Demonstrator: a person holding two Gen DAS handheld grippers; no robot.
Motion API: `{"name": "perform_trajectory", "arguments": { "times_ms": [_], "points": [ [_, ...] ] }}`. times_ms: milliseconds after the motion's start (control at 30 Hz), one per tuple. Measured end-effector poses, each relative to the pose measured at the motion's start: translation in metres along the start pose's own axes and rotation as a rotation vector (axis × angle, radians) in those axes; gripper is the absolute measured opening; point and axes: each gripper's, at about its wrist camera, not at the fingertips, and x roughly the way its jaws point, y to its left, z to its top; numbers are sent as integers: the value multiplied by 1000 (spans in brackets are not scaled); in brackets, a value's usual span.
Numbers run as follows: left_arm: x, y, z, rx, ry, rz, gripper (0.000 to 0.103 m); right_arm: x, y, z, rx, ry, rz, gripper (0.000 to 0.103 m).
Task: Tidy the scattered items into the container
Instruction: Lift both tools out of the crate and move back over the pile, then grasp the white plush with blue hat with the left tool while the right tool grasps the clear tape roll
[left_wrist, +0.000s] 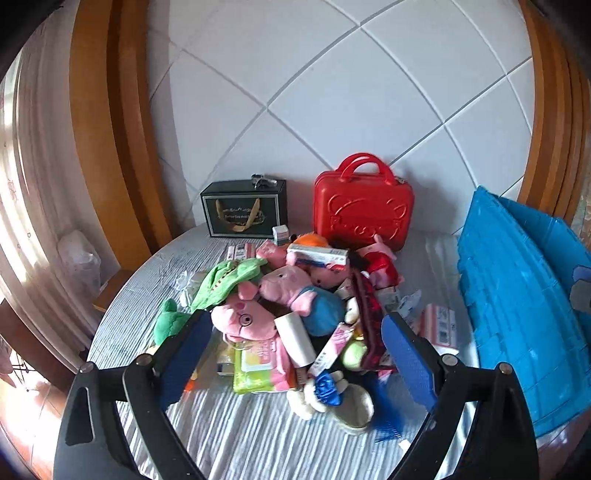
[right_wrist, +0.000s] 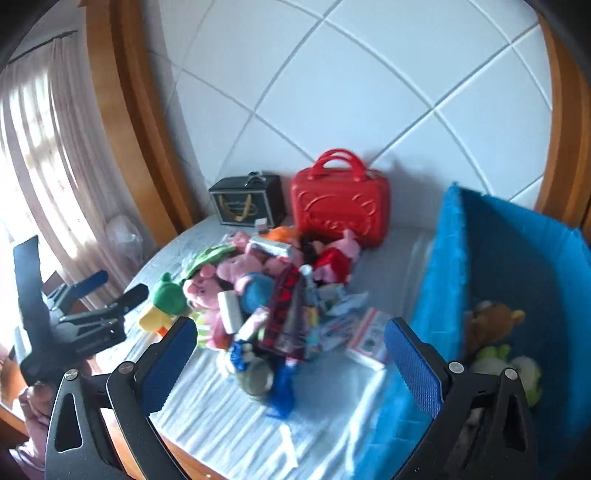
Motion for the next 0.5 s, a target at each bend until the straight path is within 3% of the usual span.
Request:
{"name": "perform_trajectory", "arguments": {
  "times_ms": [233, 500],
  "points": [
    [74, 56, -55, 66, 114, 7, 94, 111, 45, -35, 117, 156, -51, 103],
    [140, 58, -129, 83, 238, -84, 94, 189, 59, -101, 141, 291, -123, 103]
  ]
}}
